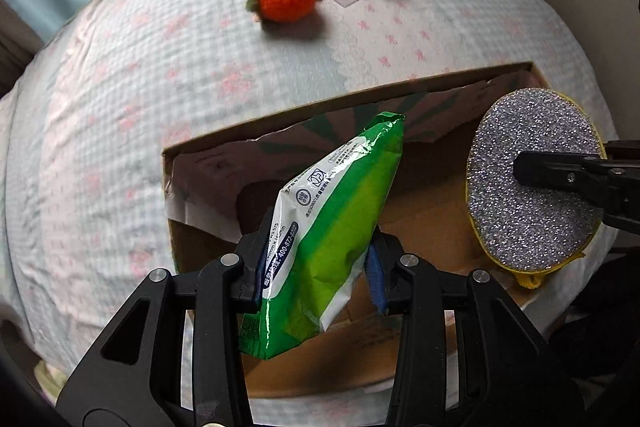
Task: Organize soft objects
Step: 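Open both tools to drop the wipe pack and sponge into the box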
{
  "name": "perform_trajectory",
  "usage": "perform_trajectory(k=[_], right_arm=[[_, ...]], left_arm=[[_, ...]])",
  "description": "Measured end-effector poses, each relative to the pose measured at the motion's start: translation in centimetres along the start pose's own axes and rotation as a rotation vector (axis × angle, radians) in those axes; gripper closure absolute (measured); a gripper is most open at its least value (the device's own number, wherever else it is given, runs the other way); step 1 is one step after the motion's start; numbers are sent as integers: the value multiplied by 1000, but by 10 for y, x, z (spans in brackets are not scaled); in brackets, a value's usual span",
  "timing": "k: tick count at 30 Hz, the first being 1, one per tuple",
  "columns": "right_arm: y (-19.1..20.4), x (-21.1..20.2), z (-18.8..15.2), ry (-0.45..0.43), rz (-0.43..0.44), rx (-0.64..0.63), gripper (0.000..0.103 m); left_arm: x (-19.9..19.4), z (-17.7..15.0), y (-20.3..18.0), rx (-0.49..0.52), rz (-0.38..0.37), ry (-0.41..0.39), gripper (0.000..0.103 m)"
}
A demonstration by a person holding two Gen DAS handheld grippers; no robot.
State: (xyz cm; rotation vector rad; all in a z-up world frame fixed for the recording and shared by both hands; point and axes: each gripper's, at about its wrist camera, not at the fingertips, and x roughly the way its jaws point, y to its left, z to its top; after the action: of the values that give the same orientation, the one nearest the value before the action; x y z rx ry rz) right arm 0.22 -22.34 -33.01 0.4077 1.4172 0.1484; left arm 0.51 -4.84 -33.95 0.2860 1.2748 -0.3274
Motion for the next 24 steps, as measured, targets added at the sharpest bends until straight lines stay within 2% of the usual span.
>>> perform_trajectory(k=[6, 7, 8, 10, 12, 17, 24], right_arm=[[-8, 12, 6, 27, 5, 18, 88], [-8, 14, 8, 27, 1, 15, 88], [-9, 16, 9, 28, -16, 7, 87], [-12, 20, 10, 45, -32, 17, 68], [-20, 20, 11, 36, -22, 43, 0], [-28, 16, 9, 23, -17, 54, 0], [-24, 7, 10, -15, -27, 28, 0]], left_arm=[[14, 9, -4, 45, 11, 27, 67], [14, 10, -5, 54, 12, 20, 61], [13, 11, -6, 62, 21, 8, 36], [12, 13, -8, 74, 2, 9, 1], [7, 14, -9, 85, 0, -15, 0], [6, 10, -8, 110, -4, 3, 0], [-5, 6, 2, 60, -17, 5, 0]])
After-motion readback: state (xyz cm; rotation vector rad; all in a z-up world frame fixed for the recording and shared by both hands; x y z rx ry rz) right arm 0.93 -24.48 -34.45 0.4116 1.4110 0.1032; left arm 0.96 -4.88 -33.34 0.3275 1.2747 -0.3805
